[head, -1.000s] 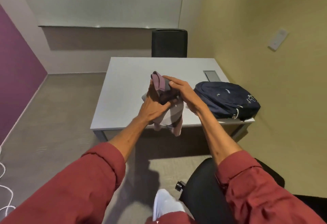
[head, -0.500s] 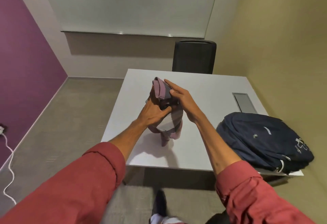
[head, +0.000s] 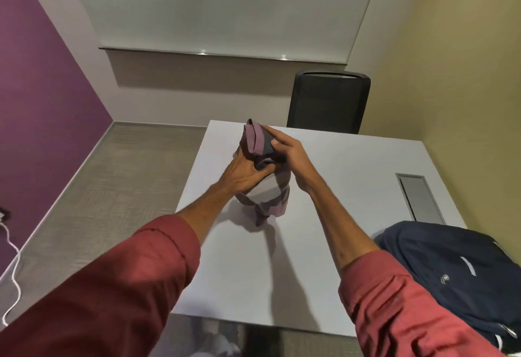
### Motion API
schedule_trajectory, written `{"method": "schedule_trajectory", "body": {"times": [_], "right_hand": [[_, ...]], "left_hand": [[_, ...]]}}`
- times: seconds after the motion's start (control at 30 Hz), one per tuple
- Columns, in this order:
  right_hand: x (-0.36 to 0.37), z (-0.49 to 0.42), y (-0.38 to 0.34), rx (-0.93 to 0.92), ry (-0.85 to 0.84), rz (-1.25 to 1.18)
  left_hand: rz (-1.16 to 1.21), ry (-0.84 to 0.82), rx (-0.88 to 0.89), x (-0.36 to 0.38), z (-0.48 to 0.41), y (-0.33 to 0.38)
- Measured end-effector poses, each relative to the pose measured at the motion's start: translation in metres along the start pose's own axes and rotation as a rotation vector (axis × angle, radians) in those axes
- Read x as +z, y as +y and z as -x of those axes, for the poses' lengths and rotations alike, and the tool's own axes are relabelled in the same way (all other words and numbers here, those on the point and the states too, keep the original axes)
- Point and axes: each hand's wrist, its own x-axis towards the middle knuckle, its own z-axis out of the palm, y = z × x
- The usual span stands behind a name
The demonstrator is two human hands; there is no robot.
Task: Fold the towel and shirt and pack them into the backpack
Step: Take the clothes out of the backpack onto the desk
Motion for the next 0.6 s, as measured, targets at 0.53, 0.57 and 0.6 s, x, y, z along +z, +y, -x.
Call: {"method": "schedule_trajectory", "body": {"times": [0.53,0.57,0.6], "right_hand": [[0.002,-0.180,0.003,-0.124,0.098,-0.029],[0.004,-0.188,0.007,-0.128,0.113,-0.019],[0.005,-0.195,0.012,-0.124,0.124,-0.017]], "left_hand": [[-0.079,-0.005,0.035,-0.056,-0.190,-0.059],[-0.078,-0.041,0.046,-0.060,-0.197,-0.057],[-0.118,-0.064,0.071,-0.061,-0.206,-0.063]]}}
